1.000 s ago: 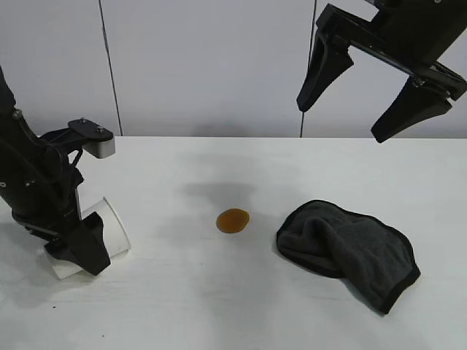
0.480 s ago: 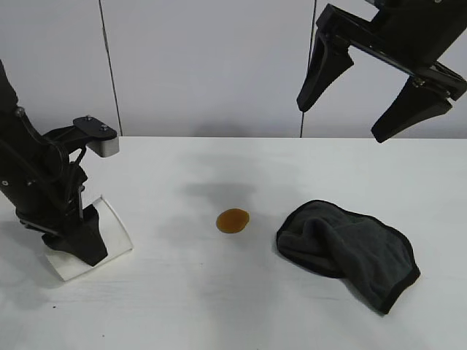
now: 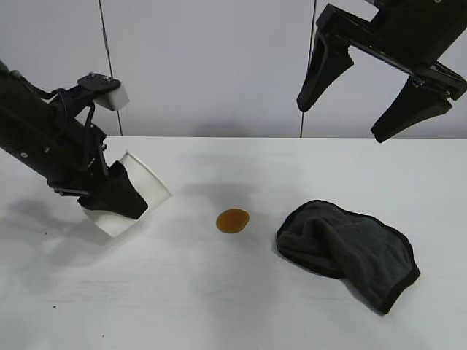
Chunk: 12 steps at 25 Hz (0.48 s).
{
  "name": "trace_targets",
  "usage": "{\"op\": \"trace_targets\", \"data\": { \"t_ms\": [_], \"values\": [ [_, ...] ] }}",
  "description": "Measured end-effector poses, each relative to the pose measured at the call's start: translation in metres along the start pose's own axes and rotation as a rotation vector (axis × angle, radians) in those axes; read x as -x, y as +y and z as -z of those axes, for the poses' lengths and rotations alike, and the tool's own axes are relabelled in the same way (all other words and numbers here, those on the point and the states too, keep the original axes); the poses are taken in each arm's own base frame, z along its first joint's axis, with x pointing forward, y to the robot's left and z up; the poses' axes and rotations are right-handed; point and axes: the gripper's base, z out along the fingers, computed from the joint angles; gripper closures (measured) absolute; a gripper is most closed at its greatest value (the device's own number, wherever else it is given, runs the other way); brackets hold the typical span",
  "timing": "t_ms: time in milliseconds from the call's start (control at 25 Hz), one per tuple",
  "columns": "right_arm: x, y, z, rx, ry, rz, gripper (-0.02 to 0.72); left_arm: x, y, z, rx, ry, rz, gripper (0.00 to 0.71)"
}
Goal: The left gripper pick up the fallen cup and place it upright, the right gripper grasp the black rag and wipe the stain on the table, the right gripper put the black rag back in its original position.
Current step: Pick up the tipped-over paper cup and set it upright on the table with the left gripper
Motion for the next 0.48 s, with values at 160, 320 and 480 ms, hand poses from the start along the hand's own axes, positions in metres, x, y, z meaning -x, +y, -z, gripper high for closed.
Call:
{"op": "trace_targets", "data": {
  "t_ms": [160, 320, 480],
  "values": [
    [0.000, 0.000, 0.000, 0.000, 0.000, 0.003, 0.009, -0.009, 0.010, 0.008, -0.019, -0.160, 0.065, 0.312],
    [0.000, 0.000, 0.000, 0.000, -0.001, 0.003, 0.009, -0.017, 0.005, 0.011, -0.063, -0.235, -0.128, 0.312],
    [0.001, 0.000, 0.000, -0.003, -0.011, 0.004, 0.009, -0.018, -0.002, 0.014, -0.114, -0.298, -0.293, 0.312]
  ]
}}
